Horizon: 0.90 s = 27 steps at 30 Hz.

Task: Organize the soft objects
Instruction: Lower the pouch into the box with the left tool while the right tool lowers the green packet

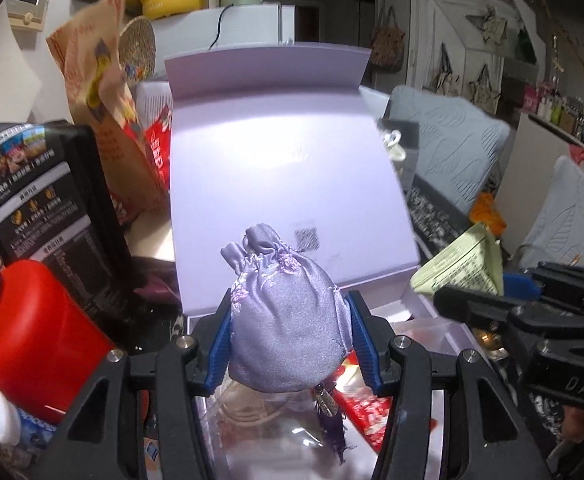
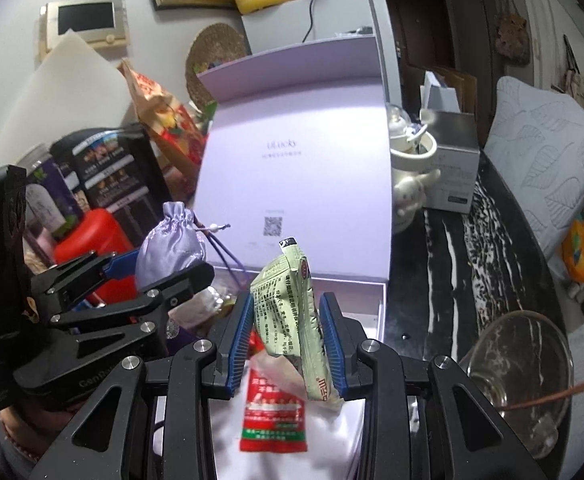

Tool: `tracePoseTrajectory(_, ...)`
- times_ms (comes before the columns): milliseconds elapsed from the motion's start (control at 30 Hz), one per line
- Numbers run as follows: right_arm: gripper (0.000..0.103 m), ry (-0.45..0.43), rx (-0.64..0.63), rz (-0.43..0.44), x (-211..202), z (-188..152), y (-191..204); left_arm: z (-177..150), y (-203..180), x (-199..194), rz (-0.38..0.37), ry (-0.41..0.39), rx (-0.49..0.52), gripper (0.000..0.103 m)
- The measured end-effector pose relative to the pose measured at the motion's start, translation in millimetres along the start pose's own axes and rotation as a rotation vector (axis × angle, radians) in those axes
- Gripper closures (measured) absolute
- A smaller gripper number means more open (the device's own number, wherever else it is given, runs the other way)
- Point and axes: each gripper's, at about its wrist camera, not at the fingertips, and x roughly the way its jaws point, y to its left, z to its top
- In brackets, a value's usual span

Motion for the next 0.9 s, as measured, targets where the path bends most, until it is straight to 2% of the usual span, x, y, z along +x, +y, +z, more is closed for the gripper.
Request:
tracePoseTrajectory(167, 0.069, 0.040, 0.038, 0.023, 17.4, -1.0, -10.0, -5.5, 7.1, 18.2, -0.005, 0.046, -0.014, 0.051)
tracePoseTrajectory(467, 0.069, 0.078, 0.049, 0.027, 37.2, 0.1, -14.5, -8.6, 5.3, 26.7, -0.011, 0.085, -0.003, 0.051)
tracePoseTrajectory(900, 0.069, 0.125, 0.053, -0.010, 54.3, -13.2, -17.5, -16.0, -4.4, 42.0, 0.007, 0.158, 0.026, 0.050)
